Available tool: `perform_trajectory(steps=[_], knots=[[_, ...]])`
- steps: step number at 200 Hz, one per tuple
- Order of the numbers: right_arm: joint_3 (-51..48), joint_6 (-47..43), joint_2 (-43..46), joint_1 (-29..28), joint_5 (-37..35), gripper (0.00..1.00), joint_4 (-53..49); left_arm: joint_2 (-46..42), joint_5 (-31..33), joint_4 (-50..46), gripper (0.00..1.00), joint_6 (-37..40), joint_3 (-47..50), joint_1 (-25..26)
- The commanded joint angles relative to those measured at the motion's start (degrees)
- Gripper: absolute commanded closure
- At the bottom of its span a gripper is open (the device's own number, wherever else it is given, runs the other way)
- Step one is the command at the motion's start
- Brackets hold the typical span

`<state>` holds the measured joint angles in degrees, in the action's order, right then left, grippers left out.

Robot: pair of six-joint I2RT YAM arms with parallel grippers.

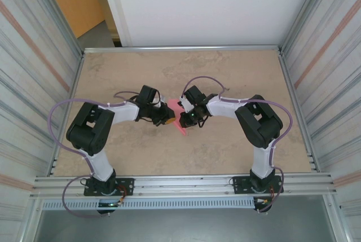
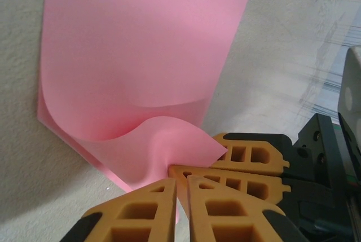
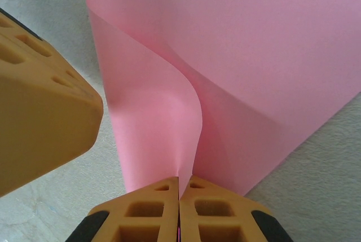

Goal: Fold a paper plane with a square sheet of paper (pick it up from the middle)
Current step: Third fold the triangle at the center of the table.

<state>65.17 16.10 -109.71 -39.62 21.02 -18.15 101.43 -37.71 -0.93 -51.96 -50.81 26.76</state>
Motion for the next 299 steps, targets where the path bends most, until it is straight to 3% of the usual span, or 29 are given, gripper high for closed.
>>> perform_trajectory(steps=[1, 186, 230, 299], knots=[[0.2, 0.8, -2.5, 0.3, -1.8, 0.91, -3.4, 1.0, -0.7, 0.7, 0.87, 0.2, -0.6, 0.6], [0.4, 1.5, -1.8, 0.4, -1.6, 0.85, -3.6, 3.4, -0.3, -0.6, 0.88, 1.6, -0.7, 0.7], [0.3, 2.2, 0.3, 0.5, -0.9, 0.92, -2.7, 3.6, -0.5, -0.6, 0.88, 1.8, -1.3, 0.7], [-0.2, 2.7, 1.1, 0.6, -1.3, 0.93, -2.7, 2.5, 0.3, -3.0, 0.87, 3.5, -3.5, -0.1]])
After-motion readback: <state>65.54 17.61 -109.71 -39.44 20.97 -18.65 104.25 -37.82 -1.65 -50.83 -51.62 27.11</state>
